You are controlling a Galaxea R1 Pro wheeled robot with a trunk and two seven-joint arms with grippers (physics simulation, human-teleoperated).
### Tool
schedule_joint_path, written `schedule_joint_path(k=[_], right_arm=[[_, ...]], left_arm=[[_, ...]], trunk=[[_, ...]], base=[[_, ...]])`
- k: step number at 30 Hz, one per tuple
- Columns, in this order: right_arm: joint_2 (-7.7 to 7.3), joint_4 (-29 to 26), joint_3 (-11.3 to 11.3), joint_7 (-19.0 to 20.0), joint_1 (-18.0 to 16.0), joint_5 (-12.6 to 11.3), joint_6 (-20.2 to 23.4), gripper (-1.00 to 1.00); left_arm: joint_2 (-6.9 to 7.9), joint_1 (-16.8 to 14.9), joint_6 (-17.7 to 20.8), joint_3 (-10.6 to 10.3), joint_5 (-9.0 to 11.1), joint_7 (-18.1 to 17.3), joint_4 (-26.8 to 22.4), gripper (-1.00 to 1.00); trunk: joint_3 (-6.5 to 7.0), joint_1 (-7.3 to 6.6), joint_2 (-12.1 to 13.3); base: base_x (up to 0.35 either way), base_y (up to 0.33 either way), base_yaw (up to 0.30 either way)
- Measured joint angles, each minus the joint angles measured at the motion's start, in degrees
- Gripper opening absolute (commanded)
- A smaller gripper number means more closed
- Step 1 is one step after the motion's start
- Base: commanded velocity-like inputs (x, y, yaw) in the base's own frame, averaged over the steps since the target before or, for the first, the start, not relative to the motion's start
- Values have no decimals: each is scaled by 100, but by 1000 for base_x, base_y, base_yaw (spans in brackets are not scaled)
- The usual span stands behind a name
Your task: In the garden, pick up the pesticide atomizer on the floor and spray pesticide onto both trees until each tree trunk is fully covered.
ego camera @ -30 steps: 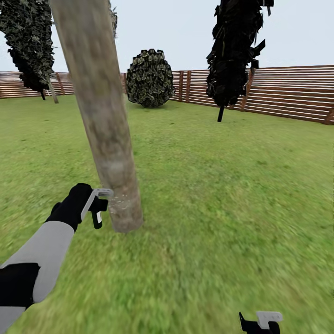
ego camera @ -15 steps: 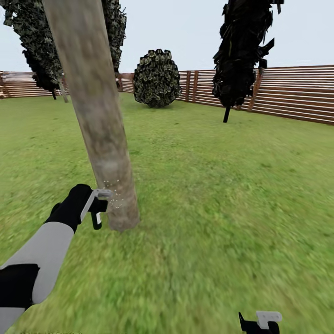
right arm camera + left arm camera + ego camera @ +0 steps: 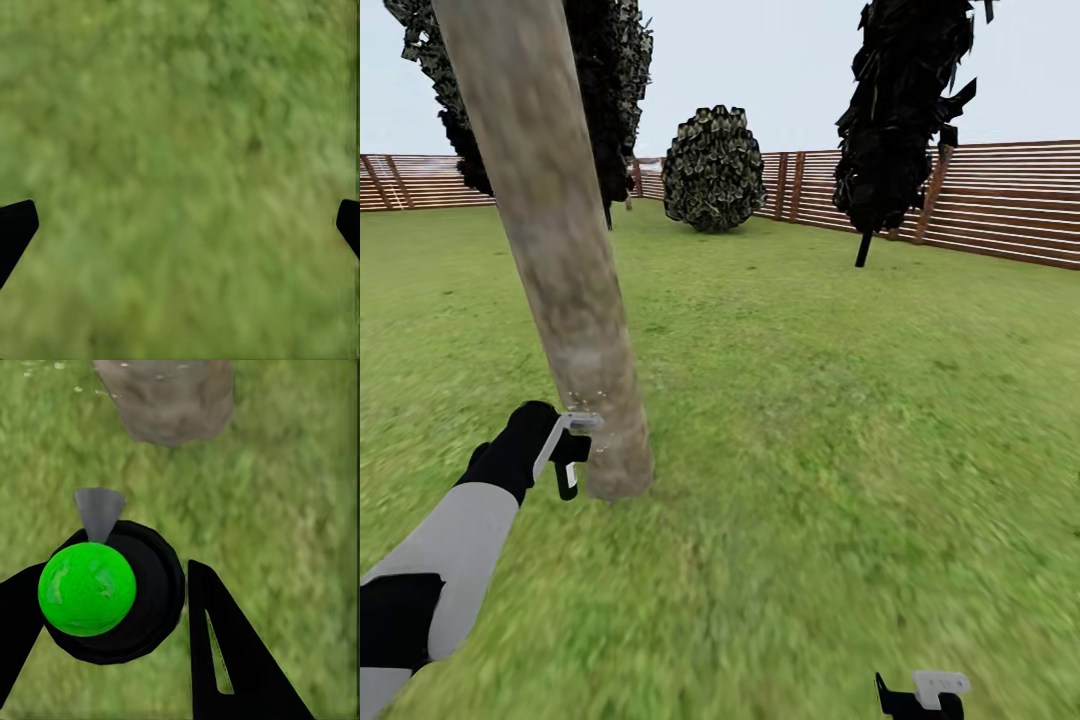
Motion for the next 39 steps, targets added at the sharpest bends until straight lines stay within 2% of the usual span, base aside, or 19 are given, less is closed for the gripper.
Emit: schedule_joint_path(k=[3,5,17,24,39], right_arm=[[0,0,0,0,1,0,0,100],[13,-4,1,10,0,1,0,100],[17,1,0,8,-2,1,0,100],[20,6,0,2,1,0,2,100],[17,9,0,18,-1,0,3,100]], left_arm=[[3,0,0,4,-4,1,-4,-100],[119,111,-34,22,-56,8,88,-100],[88,165,-25,13,-14,8,33,-100],[84,159,-27,14,-13,8,24,-100],[94,159,-25,38,-16,13,20,-100]], trunk=[[0,0,0],[-1,-1,0],[0,0,0],[0,-1,0],[0,-1,0]], base=[[18,-276,0],[112,-276,239],[42,-276,245],[61,-275,13],[180,-223,24]])
